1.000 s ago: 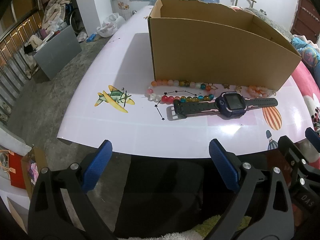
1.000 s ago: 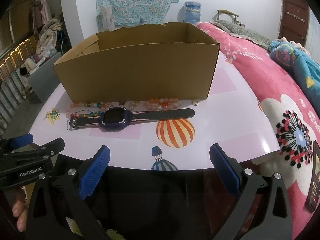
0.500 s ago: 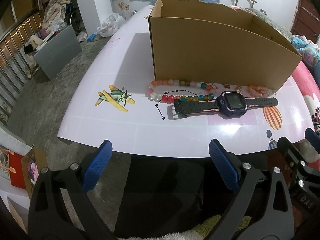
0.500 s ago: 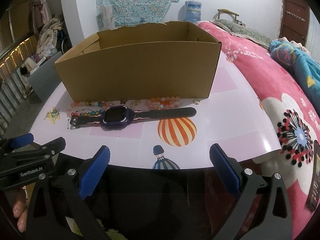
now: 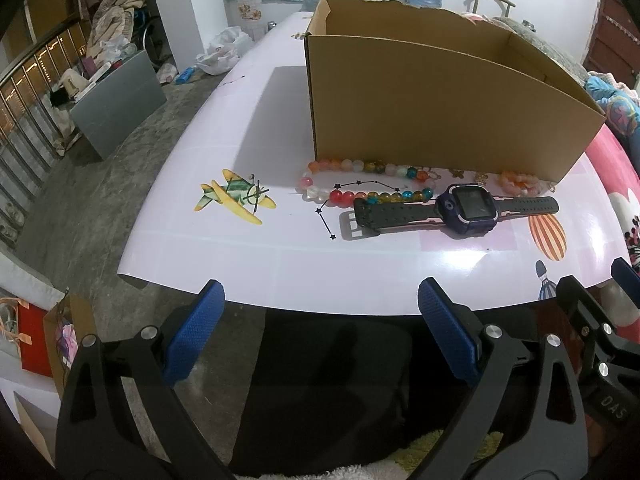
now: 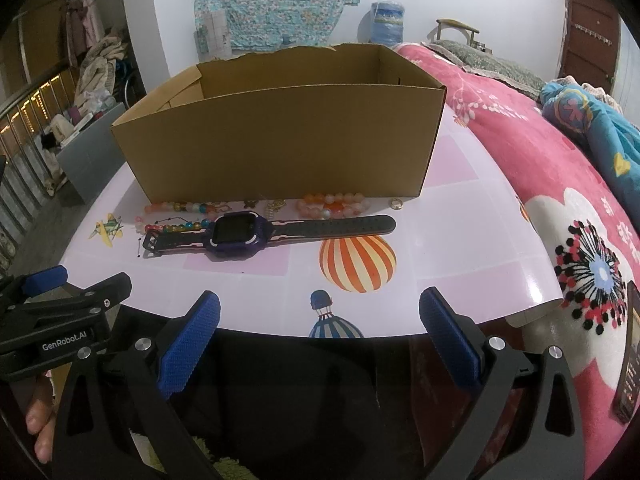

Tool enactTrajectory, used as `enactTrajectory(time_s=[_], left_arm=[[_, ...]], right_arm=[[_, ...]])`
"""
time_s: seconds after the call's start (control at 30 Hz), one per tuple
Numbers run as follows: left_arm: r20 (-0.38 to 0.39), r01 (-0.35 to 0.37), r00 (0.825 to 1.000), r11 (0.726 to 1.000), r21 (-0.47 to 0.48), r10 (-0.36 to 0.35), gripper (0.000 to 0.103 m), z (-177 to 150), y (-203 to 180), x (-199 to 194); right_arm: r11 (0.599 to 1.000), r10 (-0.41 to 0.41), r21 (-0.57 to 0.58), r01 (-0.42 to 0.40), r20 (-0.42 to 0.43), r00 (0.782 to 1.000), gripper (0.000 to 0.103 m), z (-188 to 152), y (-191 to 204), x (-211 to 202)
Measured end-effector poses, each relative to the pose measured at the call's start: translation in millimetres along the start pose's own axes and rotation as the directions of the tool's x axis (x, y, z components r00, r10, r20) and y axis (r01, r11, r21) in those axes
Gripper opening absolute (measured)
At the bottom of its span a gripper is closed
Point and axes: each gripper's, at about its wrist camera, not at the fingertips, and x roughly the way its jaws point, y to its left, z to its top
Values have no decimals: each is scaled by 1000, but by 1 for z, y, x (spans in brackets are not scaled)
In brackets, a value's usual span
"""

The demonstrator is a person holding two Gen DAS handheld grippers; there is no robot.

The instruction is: Organize jewelry

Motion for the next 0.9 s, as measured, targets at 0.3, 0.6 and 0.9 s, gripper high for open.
enactTrajectory(time_s=[0.3, 0.6, 0.9], left_arm=[[2, -4, 1000, 1000, 1, 4, 94, 0, 1, 0], [0, -4, 1000, 1000, 23, 4, 94, -1, 14, 4], [-26, 84, 996, 996, 39, -83, 94, 0, 32, 15]], right_arm=[[1000, -6, -4, 6, 8, 1000, 97, 0, 2, -2], [998, -40, -36, 42, 54, 998, 97, 10, 0, -10], [990, 49, -136, -42, 55, 997, 97, 23, 7, 2]])
